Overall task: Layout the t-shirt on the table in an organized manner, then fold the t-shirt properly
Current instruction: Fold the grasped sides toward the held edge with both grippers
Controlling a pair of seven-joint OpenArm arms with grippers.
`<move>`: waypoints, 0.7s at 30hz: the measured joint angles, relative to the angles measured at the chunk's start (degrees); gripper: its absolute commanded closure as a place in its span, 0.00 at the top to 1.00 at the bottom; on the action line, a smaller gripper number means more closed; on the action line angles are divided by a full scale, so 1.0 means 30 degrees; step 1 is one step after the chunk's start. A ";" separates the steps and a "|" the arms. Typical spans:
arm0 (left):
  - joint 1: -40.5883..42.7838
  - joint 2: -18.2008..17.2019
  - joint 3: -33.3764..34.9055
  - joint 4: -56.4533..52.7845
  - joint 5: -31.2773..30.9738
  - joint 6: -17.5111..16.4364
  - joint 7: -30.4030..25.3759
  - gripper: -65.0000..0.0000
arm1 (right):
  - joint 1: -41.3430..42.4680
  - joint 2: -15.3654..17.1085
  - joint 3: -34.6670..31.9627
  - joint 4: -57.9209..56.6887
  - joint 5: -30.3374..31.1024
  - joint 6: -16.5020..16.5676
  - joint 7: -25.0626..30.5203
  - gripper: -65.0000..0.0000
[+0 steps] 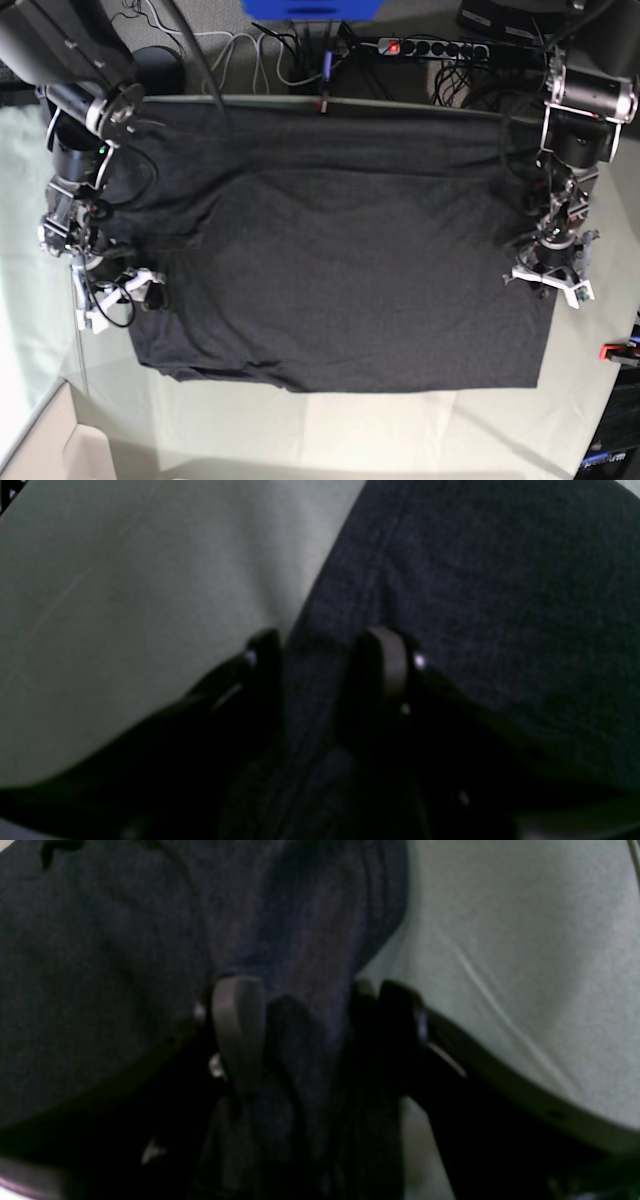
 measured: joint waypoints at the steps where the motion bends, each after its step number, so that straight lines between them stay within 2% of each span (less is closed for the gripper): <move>1: -0.0007 -0.0007 0.0000 0.0000 -0.0007 -0.0007 0.0036 0.35 | 0.0000 -0.0007 0.0000 0.0000 -0.0007 0.0000 0.0000 0.56; 4: -0.0007 -0.0007 0.0000 0.0000 -0.0007 -0.0007 0.0029 0.34 | 0.0000 -0.0007 0.0000 0.0000 -0.0007 0.0000 0.0000 0.56; 5: 0.0000 -0.0007 0.0000 0.0000 -0.0007 -0.0007 0.0029 0.29 | 0.0007 -0.0007 0.0000 0.0000 -0.0007 0.0000 0.0000 0.56; 8: 0.0000 -0.0007 0.0000 0.0051 -0.0051 -0.0007 0.0036 0.05 | 0.0022 -0.0007 0.0000 0.0007 -0.0007 0.0000 -0.0007 0.56; 9: 0.0044 -0.0015 0.0000 0.0255 -0.0066 0.0007 0.0189 0.00 | 0.0022 -0.0007 0.0000 0.0051 -0.0007 0.0007 -0.0015 0.56; 11: 0.0117 -0.0058 0.0000 0.0685 -0.0073 0.0015 0.0335 0.02 | 0.0029 -0.0073 0.0022 0.0080 -0.0022 -0.0007 -0.0022 0.56; 15: 0.0153 -0.0066 0.0000 0.0882 -0.0073 0.0015 0.0342 0.00 | 0.0175 -0.0277 0.0066 0.0131 -0.0066 -0.0036 -0.0175 0.55; 17: 0.0153 -0.0073 0.0000 0.0882 -0.0087 0.0015 0.0357 0.00 | 0.0226 -0.0277 0.0000 0.0131 -0.0095 -0.0044 -0.0284 0.49; 21: 0.0160 -0.0109 0.0000 0.0882 -0.0153 0.0007 0.0357 0.00 | 0.0175 -0.0313 0.0000 0.0131 -0.0204 -0.0036 -0.0299 0.18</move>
